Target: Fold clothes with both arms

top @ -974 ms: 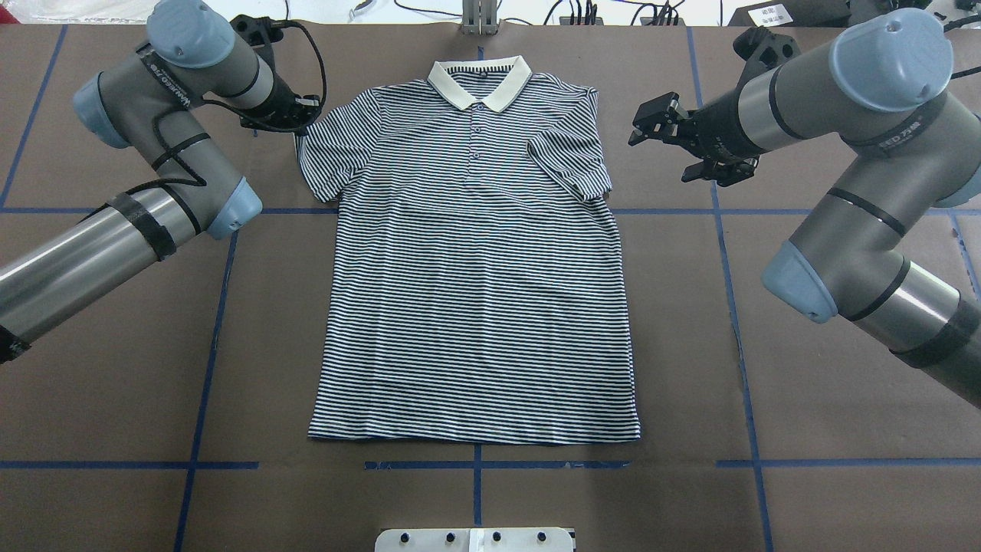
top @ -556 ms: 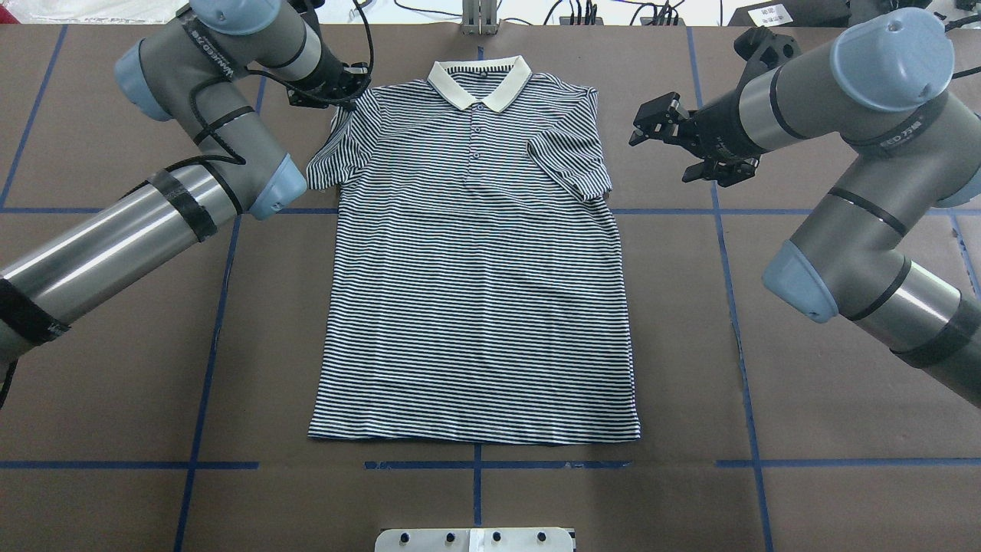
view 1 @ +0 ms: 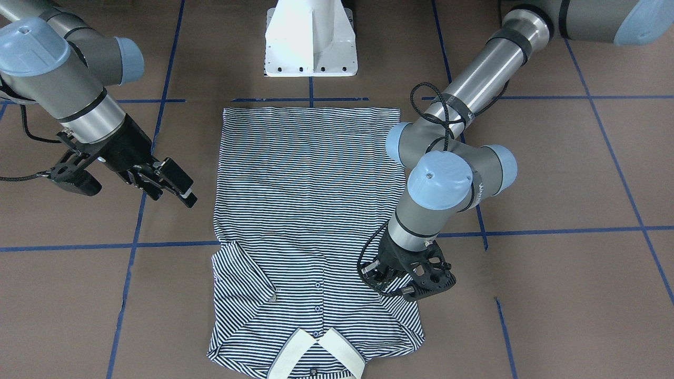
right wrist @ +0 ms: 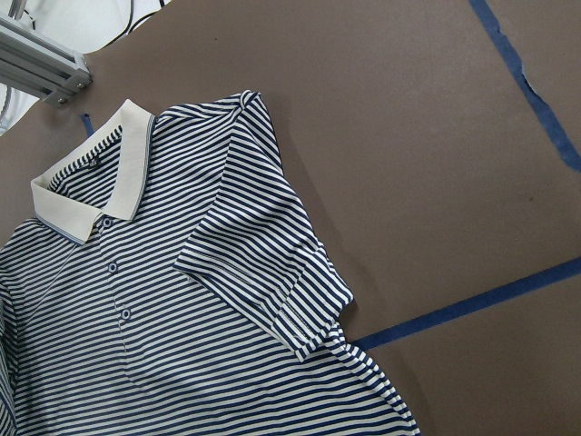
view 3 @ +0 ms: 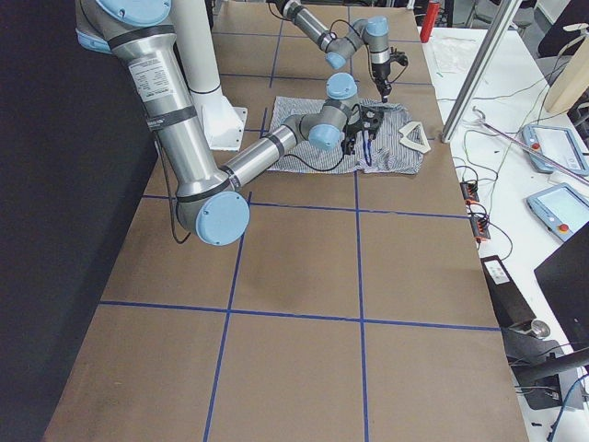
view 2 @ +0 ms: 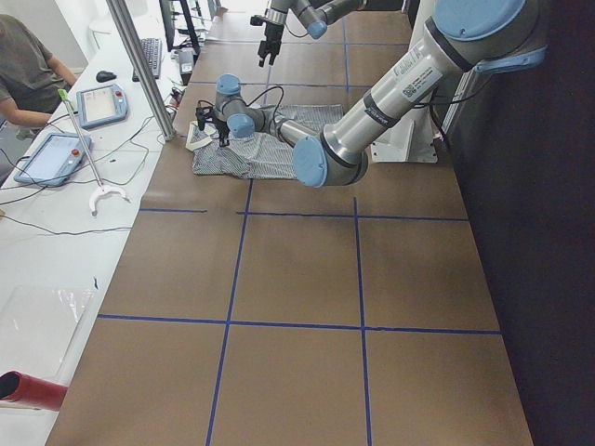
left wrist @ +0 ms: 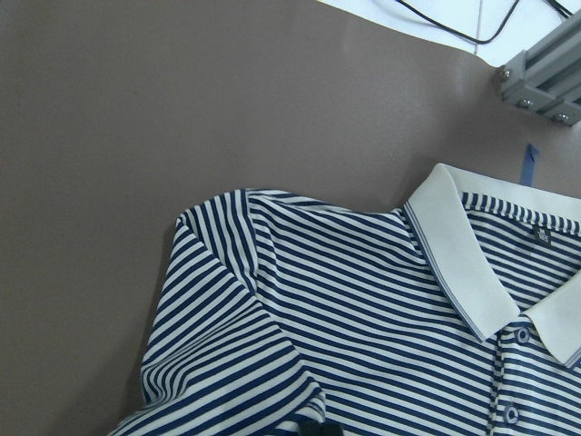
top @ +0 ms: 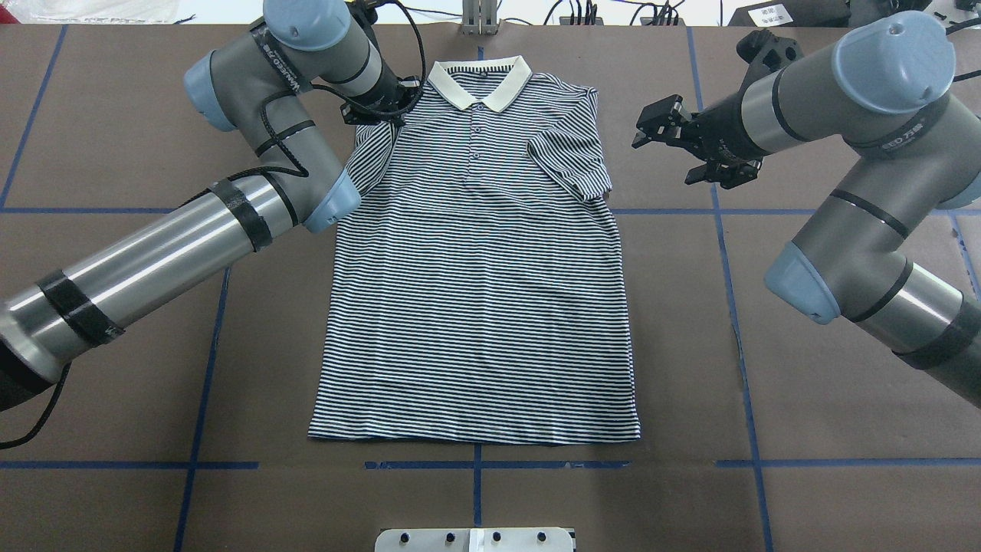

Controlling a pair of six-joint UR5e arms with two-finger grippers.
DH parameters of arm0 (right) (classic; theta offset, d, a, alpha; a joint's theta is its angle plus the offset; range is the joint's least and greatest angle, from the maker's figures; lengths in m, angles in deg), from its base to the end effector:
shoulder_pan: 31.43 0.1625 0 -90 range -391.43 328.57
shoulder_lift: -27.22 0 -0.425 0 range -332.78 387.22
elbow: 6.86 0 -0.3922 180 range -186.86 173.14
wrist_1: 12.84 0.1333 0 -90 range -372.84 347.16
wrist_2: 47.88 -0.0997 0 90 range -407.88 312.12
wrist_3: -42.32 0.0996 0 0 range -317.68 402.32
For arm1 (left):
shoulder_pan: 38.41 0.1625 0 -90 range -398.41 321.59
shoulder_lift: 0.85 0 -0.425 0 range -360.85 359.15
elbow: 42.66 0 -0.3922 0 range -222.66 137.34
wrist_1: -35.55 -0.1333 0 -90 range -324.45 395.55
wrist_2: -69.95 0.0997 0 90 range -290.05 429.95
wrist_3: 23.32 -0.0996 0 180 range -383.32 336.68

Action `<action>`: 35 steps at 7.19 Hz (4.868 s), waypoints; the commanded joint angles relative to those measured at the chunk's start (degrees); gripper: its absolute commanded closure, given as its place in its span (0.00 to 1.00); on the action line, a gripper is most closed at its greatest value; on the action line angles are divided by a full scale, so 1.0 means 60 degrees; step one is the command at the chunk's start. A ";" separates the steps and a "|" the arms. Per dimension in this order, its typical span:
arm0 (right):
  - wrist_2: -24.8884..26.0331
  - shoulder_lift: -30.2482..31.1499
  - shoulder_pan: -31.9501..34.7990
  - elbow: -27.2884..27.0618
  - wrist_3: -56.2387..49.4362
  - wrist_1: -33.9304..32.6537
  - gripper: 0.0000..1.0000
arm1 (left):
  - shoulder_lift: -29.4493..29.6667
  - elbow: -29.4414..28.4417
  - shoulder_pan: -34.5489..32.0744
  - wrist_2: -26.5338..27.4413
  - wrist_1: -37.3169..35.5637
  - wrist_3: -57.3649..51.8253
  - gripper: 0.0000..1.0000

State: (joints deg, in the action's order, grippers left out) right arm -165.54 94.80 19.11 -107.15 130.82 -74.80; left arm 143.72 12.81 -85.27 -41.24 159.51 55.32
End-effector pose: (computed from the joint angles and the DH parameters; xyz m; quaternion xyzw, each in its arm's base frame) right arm -0.3254 -0.5323 0.2996 0.0301 -0.5317 0.2377 0.8123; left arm 0.5092 -0.6857 0.2484 0.0740 0.4696 -0.1875 0.8596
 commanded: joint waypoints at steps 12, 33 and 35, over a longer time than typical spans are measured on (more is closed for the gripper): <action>0.6706 0.1979 -0.7133 -0.3236 0.5815 -0.3775 0.20 | -0.3864 0.6268 0.0837 -0.0702 -0.0051 0.1278 0.30; 0.6105 0.2051 -0.7368 -0.2782 0.5815 -0.3838 1.00 | -0.4376 0.6487 0.0852 -0.0336 0.0022 0.1322 0.30; 0.6091 0.2037 -0.7353 -0.3217 0.5816 -0.3853 1.00 | -0.4391 0.6720 0.1084 -0.0322 -0.0065 0.1366 0.20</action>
State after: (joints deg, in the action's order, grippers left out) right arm -128.94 106.91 -25.06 -124.61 165.75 -97.86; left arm 117.50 52.23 -79.80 -43.24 159.53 63.35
